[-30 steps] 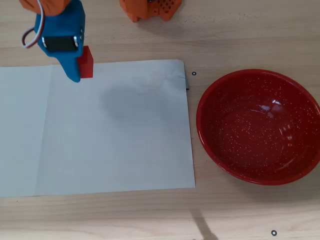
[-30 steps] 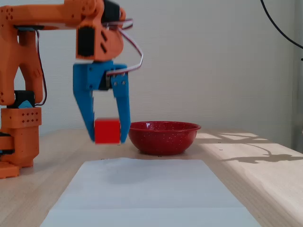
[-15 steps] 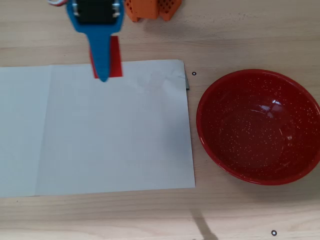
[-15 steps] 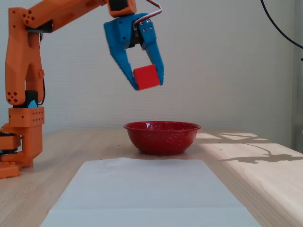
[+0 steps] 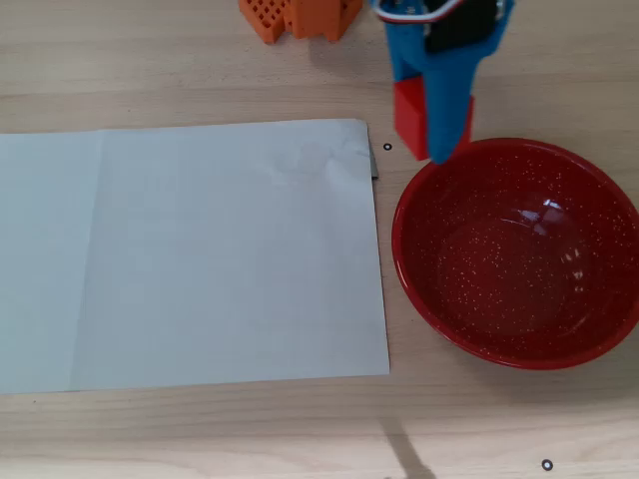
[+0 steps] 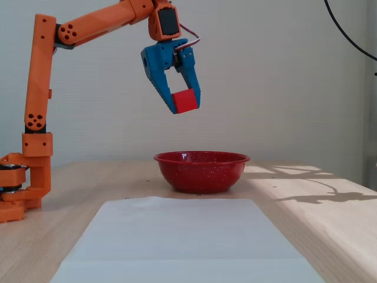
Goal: Grasp the red cube and put it in the red bowl
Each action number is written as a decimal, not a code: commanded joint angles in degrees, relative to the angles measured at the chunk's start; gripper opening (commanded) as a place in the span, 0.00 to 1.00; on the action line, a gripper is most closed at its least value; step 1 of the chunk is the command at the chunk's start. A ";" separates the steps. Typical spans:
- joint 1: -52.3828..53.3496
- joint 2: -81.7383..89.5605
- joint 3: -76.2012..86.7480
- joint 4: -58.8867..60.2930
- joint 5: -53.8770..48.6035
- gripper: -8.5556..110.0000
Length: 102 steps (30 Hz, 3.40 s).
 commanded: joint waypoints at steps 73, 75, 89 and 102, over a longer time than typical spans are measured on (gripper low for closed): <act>-22.41 79.28 84.11 -46.67 -1.67 0.07; -22.59 82.35 89.47 -50.62 -1.58 0.07; -21.88 102.39 121.38 -70.14 -0.09 0.07; -22.50 104.85 129.55 -56.16 -2.11 0.08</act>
